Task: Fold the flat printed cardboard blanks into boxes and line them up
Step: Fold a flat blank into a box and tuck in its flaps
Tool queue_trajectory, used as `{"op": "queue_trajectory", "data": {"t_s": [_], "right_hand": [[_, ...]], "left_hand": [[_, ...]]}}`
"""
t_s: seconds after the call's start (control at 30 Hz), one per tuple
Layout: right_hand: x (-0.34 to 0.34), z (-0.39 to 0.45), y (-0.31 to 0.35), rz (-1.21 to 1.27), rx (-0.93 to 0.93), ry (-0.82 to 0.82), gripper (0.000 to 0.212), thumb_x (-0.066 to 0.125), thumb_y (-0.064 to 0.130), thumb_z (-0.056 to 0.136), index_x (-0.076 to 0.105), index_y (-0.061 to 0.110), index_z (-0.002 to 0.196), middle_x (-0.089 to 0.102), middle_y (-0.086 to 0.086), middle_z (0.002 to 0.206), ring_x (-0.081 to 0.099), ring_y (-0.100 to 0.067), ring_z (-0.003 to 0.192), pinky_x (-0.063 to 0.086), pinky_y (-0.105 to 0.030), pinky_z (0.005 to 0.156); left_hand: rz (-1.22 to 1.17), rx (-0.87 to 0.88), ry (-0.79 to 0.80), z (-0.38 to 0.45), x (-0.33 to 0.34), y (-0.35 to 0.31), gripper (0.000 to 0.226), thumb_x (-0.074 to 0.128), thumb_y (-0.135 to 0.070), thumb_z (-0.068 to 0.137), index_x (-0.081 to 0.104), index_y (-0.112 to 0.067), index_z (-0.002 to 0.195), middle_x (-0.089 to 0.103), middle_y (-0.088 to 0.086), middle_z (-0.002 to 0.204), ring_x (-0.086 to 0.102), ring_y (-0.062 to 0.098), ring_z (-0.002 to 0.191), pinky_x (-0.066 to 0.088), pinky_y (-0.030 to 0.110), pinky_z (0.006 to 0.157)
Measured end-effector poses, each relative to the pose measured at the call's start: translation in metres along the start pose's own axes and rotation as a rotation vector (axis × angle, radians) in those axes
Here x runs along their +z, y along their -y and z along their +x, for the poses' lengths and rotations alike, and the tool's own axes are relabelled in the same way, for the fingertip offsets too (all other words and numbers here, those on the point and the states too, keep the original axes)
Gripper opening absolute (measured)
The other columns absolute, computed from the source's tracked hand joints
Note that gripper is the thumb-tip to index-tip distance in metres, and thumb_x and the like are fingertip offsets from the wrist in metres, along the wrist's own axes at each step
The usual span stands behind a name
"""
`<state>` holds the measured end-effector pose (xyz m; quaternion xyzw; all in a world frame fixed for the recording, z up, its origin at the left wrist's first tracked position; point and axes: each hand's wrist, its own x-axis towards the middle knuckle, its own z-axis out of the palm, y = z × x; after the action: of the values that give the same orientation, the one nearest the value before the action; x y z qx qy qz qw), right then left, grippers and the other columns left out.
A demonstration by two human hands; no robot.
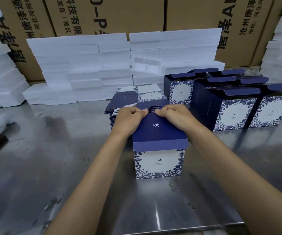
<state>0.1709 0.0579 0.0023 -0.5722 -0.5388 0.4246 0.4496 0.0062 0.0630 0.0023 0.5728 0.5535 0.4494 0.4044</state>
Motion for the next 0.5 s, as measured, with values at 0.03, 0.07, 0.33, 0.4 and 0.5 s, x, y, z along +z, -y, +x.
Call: {"op": "queue_trajectory", "data": {"t_s": [0.03, 0.07, 0.33, 0.4, 0.5], "right_hand": [[-0.001, -0.001, -0.001, -0.003, 0.0, -0.014, 0.02, 0.07, 0.03, 0.094, 0.069, 0.011, 0.087, 0.07, -0.005, 0.08, 0.063, -0.015, 0.063, 0.048, -0.023, 0.059], [-0.002, -0.001, -0.002, -0.012, -0.001, -0.031, 0.021, 0.07, 0.031, 0.095, 0.069, 0.013, 0.086, 0.07, -0.006, 0.082, 0.063, -0.017, 0.066, 0.048, -0.025, 0.062], [-0.006, -0.001, -0.003, -0.192, -0.127, -0.13, 0.027, 0.069, 0.034, 0.095, 0.071, 0.011, 0.081, 0.072, -0.001, 0.083, 0.068, -0.02, 0.083, 0.056, -0.036, 0.08], [-0.008, 0.002, -0.002, -0.309, -0.151, -0.158, 0.03, 0.068, 0.036, 0.096, 0.069, 0.011, 0.081, 0.068, 0.001, 0.078, 0.066, -0.02, 0.083, 0.054, -0.037, 0.08], [-0.007, 0.008, 0.0, -0.503, -0.196, -0.209, 0.032, 0.064, 0.037, 0.098, 0.067, 0.008, 0.084, 0.062, 0.005, 0.074, 0.06, -0.019, 0.08, 0.046, -0.033, 0.071]], "left_hand": [[0.007, -0.012, -0.007, -0.001, -0.003, 0.001, 0.029, 0.067, -0.033, 0.095, 0.069, -0.009, 0.078, 0.068, 0.0, 0.071, 0.061, 0.011, 0.059, 0.045, 0.017, 0.054], [0.019, -0.021, -0.011, -0.001, -0.006, 0.002, 0.031, 0.065, -0.036, 0.095, 0.067, -0.01, 0.078, 0.065, 0.0, 0.069, 0.058, 0.011, 0.056, 0.042, 0.016, 0.051], [0.108, 0.028, -0.056, -0.002, -0.012, 0.002, 0.032, 0.071, -0.039, 0.091, 0.073, -0.007, 0.089, 0.073, 0.002, 0.091, 0.063, 0.016, 0.072, 0.047, 0.023, 0.06], [0.139, 0.124, -0.087, -0.007, -0.016, 0.004, 0.02, 0.075, -0.036, 0.088, 0.071, -0.017, 0.093, 0.071, -0.004, 0.101, 0.064, 0.012, 0.087, 0.048, 0.025, 0.067], [0.268, 0.454, -0.079, -0.021, -0.019, 0.005, 0.01, 0.078, -0.026, 0.084, 0.07, -0.025, 0.09, 0.064, -0.015, 0.105, 0.058, 0.003, 0.104, 0.042, 0.019, 0.086]]}}
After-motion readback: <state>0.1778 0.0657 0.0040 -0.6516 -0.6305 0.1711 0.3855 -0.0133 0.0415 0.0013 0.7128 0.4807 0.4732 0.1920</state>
